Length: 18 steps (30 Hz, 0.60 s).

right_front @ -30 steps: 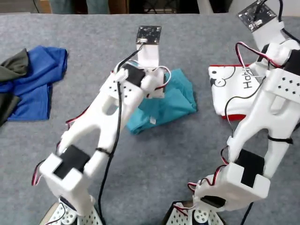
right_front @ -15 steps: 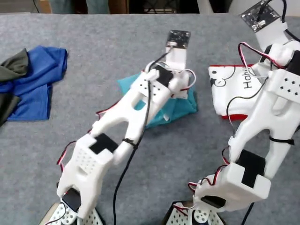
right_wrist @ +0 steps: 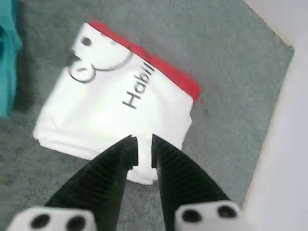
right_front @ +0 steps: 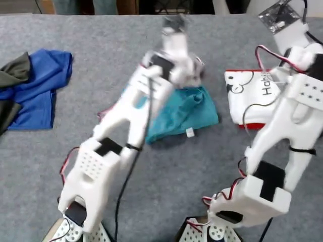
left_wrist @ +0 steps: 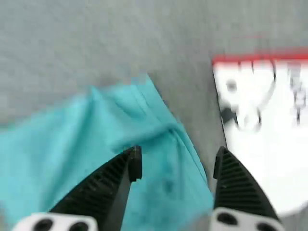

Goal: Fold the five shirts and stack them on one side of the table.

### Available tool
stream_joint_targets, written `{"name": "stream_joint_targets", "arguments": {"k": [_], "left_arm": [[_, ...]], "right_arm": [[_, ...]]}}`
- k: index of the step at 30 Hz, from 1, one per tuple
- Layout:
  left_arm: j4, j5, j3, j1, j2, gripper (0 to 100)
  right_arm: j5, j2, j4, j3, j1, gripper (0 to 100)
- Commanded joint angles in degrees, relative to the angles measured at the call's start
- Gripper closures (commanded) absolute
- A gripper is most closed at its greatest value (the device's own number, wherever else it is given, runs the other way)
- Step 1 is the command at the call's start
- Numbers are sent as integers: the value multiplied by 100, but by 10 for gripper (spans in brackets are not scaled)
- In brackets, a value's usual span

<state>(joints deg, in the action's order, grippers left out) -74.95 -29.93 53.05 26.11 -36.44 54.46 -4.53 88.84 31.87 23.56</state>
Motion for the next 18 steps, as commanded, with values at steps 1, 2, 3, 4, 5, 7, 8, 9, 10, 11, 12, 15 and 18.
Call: {"name": "stream_joint_targets", "arguments": {"k": [1,2,3,4,5,7,8,9,10,11,12,15,18], "left_arm": [[-747,-62,989,-892,44,815],[-976,-62,1042,-1138,26,848],[-1143,-70,980,-1358,-35,887],[-1213,-79,831,-1525,-149,931],[-1213,-70,655,-1657,-299,972],[-1029,-79,321,-1807,-677,956],[-853,-79,154,-1877,-905,962],[-668,-79,-48,-1974,-1152,973],[-466,-70,-198,-2062,-1433,971],[-229,-53,-286,-2185,-1670,970],[-79,-53,-277,-2316,-1890,971],[-211,-62,321,-2668,-2013,971],[-264,-62,602,-2765,-2215,971]], "right_arm": [[18,251,79,101,-589,931],[18,207,88,4,-791,931],[18,145,88,-110,-1055,931],[18,31,88,-224,-1327,931],[18,-127,88,-382,-1609,931],[-44,-558,79,-620,-2110,931],[-185,-796,79,-699,-2303,931],[-352,-1051,79,-734,-2470,931],[-563,-1305,97,-743,-2602,931],[-765,-1525,114,-743,-2716,931],[-941,-1745,176,-716,-2813,931],[-1152,-2264,387,-752,-3015,931],[-1152,-2712,651,-760,-2971,931]]}}
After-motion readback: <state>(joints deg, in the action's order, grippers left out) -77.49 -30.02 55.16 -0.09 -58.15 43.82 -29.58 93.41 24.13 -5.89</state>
